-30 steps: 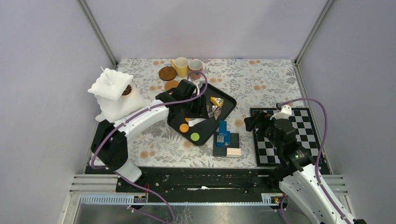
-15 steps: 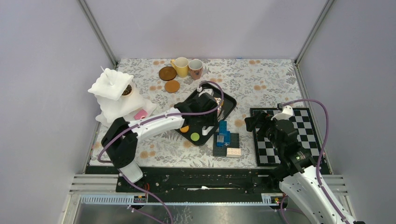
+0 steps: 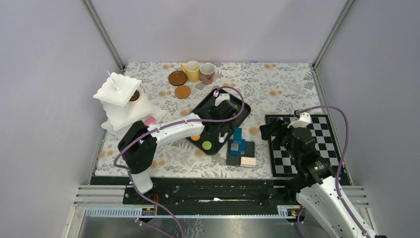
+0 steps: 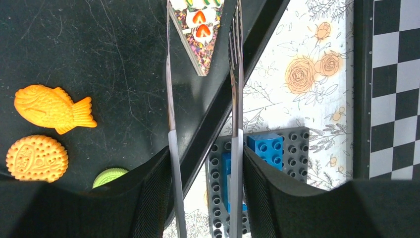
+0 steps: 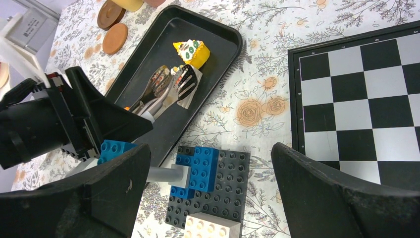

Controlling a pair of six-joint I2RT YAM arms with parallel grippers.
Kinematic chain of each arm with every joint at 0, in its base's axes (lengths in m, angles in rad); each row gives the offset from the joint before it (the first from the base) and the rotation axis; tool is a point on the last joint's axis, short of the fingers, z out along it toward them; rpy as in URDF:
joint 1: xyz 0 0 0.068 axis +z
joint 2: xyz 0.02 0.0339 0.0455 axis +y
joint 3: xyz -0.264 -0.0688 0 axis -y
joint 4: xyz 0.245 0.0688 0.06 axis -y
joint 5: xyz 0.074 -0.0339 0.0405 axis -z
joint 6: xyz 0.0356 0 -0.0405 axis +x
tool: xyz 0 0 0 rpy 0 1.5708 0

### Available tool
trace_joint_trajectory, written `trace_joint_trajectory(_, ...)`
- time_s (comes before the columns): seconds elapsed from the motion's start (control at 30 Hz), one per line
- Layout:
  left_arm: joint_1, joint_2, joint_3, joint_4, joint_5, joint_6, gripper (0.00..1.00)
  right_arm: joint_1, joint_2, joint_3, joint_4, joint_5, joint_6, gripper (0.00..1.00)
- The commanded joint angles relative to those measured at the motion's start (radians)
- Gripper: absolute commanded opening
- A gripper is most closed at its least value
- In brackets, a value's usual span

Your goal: Serve the afternoon tea

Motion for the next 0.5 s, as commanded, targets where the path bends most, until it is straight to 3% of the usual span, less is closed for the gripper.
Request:
trace_joint_trajectory(0.0, -0.023, 0.029, 0.077, 0.001, -0.071, -0.020, 0.53, 0.007, -0.004, 0.001, 0.023, 0.003, 0.000, 0.98)
trace_joint_trajectory(0.27, -0.035, 0.059, 0.082, -0.007, -0.097, -0.058, 0.51, 0.007, -0.001, -0.001, 0.022, 0.002, 0.004, 0.98)
trace_joint_trajectory(0.47, -0.035, 0.059, 0.079, -0.007, -0.126, -0.060, 0.44, 0.007, -0.009, -0.001, 0.023, 0.004, 0.000, 0.98)
